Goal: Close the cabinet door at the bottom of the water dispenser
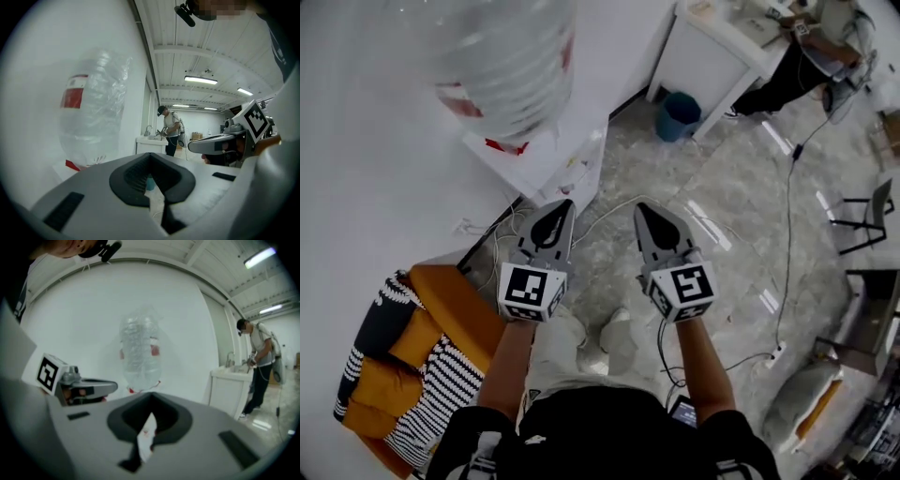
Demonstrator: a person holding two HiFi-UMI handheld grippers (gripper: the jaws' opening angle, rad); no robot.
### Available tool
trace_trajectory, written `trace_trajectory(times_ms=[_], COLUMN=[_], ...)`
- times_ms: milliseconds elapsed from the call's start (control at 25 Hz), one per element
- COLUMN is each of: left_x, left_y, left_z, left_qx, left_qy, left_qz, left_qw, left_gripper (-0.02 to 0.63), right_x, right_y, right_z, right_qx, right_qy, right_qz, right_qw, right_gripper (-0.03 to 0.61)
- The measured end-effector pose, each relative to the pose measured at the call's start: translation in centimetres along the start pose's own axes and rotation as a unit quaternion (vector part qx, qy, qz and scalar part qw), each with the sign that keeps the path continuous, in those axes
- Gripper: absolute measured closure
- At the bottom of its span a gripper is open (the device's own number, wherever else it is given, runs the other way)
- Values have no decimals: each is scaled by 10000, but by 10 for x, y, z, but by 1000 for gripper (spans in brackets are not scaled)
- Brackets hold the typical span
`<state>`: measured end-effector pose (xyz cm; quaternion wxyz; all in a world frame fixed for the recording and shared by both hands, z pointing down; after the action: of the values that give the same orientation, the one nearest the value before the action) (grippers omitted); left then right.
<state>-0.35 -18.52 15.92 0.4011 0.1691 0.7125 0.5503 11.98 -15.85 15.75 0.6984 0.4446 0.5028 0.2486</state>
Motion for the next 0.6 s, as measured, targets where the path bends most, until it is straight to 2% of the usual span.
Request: trace_trajectory(times_ms=[320, 600], left_x=[44, 74], left_y=[-82, -123], left_z=[14, 26], left_qx=[-100, -259], left_qy=[-95, -169], left_qz=[109, 337], left_qw=[9998, 9990], left_gripper=[606, 606], right_x=[60, 96], right_y=[-74, -104], right_z=[4, 4], right_qx=[-19, -1], right_qy=[155, 255], right_qz=[217, 469], right_qw=[9996, 9986], right_gripper=[545, 545])
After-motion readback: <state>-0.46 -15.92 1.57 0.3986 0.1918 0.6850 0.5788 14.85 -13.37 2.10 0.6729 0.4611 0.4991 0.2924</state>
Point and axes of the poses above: the fingertips, and each gripper's own axes: x backward along the fingers, z to its right, y out of its underside, the point moved 1 cm from there along x, backward along the fingers, and after that the axes turned 14 degrees about -z, right-handed, at the moved point
